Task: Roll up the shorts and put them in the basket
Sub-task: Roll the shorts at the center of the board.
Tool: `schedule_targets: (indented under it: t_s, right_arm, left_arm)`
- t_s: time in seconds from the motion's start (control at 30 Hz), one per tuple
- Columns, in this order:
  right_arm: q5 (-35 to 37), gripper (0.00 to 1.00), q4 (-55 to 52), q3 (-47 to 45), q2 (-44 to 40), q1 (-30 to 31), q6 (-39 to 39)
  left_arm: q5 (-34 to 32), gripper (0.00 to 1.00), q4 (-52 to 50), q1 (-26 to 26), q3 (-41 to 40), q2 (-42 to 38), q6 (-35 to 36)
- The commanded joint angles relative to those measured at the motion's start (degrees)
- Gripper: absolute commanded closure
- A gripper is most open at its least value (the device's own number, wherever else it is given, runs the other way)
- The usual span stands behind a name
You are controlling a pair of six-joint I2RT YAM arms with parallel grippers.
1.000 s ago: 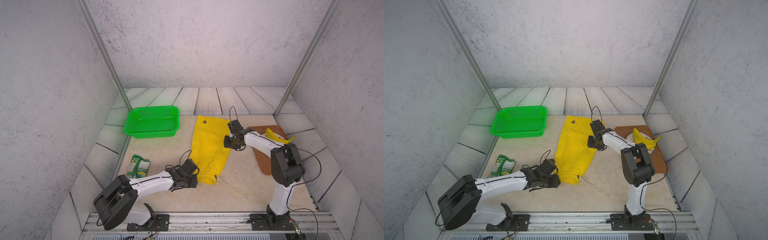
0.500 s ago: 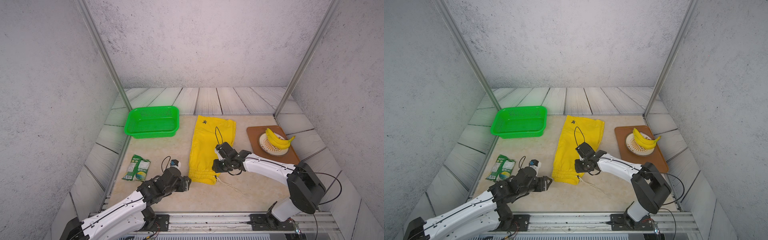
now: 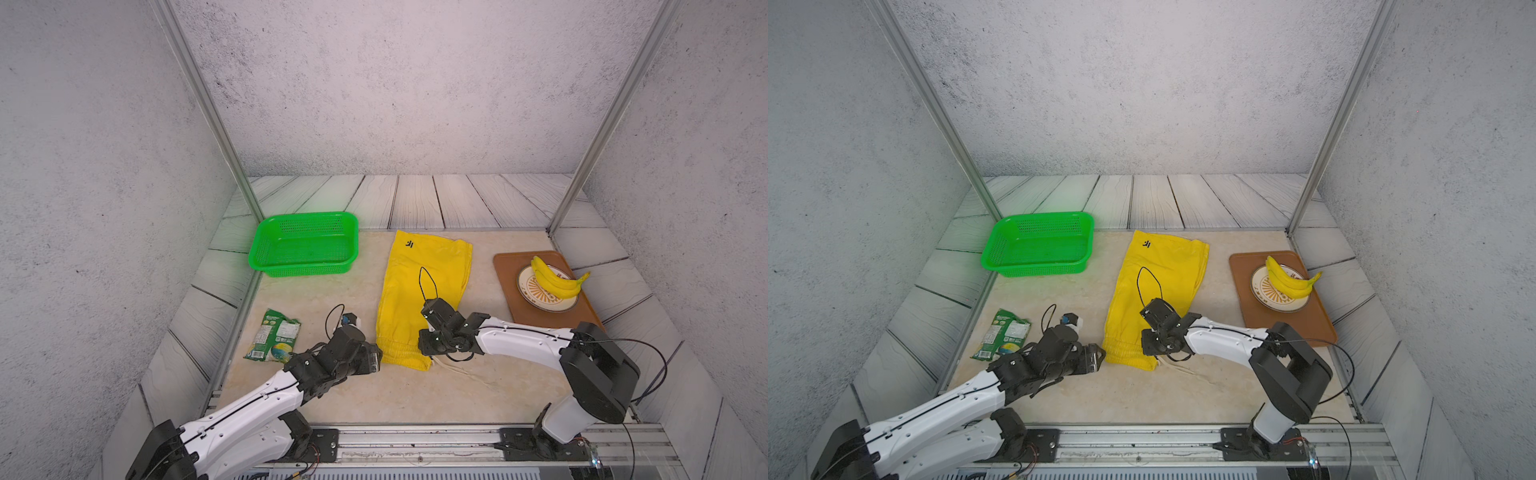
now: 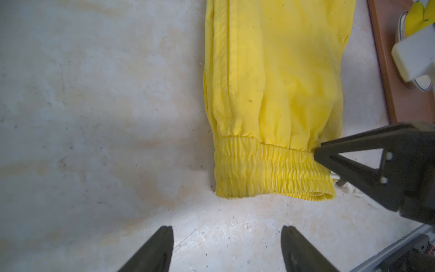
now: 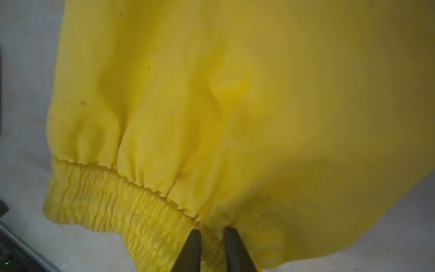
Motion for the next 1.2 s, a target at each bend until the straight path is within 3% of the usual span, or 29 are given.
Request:
schedule_targets:
  t_s: [0.0, 0.37, 0.5, 0.73, 0.8, 0.97, 1.17]
  right_arm:
    - [4.8, 0.78, -1.7, -4.6, 0.3, 0.2, 2.3]
    - [3.9, 0.78, 4.8, -10.8, 0.7, 0.2, 5.3]
    - [4.1, 0.78, 4.6, -10.1, 1.1, 0.2, 4.9]
    - [4.9, 0.78, 4.0, -9.8, 0.5, 0.2, 3.9]
    - [5.5, 0.75, 3.3, -9.8, -0.4, 0.2, 2.2]
    - [7.9, 0.55, 1.4, -10.7, -7.4, 0.7, -6.2]
    - [9.8, 0.46, -0.2, -11.6, -16.3, 3.8, -15.2]
  left_arm:
    - [3.3, 0.20, 4.4, 1.7, 1.6, 3.5, 1.2]
    - [12.4, 0.20, 14.1, 2.2, 3.5, 23.7, -0.4]
    - [14.4, 0.33, 16.7, 2.2, 2.5, 30.9, -2.2]
    - [13.7, 0.71, 16.7, 2.2, 2.1, 35.7, -3.1]
    - [13.0, 0.81, 14.5, 2.2, 3.1, 34.9, -1.9]
    - [13.3, 1.00, 9.2, 2.2, 7.0, 31.8, 1.4]
    - [16.6, 1.00, 4.2, 2.7, 12.3, 29.7, 4.1]
